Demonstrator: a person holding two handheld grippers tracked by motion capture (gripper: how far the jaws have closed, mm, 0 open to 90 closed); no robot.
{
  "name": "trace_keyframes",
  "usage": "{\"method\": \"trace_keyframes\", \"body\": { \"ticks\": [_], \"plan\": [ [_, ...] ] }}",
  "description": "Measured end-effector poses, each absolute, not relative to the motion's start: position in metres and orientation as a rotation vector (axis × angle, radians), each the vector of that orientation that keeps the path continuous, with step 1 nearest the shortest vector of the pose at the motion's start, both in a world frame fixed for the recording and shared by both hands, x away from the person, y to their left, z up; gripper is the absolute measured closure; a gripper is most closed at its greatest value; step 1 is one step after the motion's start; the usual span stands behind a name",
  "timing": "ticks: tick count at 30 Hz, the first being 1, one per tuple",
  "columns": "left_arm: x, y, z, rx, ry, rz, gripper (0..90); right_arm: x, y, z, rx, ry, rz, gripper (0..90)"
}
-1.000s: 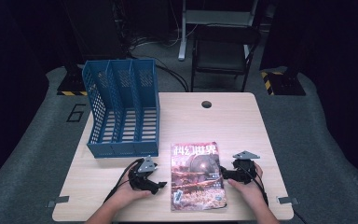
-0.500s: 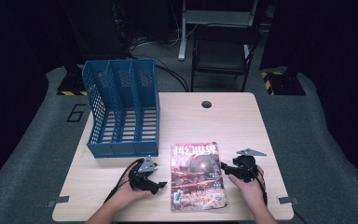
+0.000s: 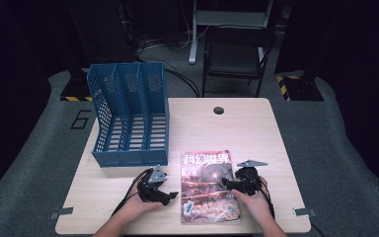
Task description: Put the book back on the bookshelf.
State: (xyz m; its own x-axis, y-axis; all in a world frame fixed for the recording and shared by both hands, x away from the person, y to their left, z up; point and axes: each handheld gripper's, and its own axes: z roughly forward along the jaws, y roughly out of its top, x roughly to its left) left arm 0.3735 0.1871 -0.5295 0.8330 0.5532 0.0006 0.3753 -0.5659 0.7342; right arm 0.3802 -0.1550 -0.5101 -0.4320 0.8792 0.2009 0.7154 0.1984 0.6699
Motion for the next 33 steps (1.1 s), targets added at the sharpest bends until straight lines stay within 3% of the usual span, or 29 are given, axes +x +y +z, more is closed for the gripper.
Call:
{"method": "trace_keyframes", "body": {
  "ticks": [14, 22, 33],
  "plan": [
    [0.370, 0.184, -0.528, 2.226, 0.715, 0.290, 14.8, 0.381, -0.150, -0.513, 1.562, 2.260, 1.077, 31.5],
    [0.369, 0.174, -0.523, 2.185, 0.825, 0.173, 14.9, 0.381, -0.152, -0.512, 1.636, 2.248, 1.107, 31.6],
    [0.363, 0.151, -0.520, 2.192, 0.875, 0.149, 15.1, 0.379, -0.152, -0.512, 1.657, 2.233, 1.119, 31.7]
  ]
}}
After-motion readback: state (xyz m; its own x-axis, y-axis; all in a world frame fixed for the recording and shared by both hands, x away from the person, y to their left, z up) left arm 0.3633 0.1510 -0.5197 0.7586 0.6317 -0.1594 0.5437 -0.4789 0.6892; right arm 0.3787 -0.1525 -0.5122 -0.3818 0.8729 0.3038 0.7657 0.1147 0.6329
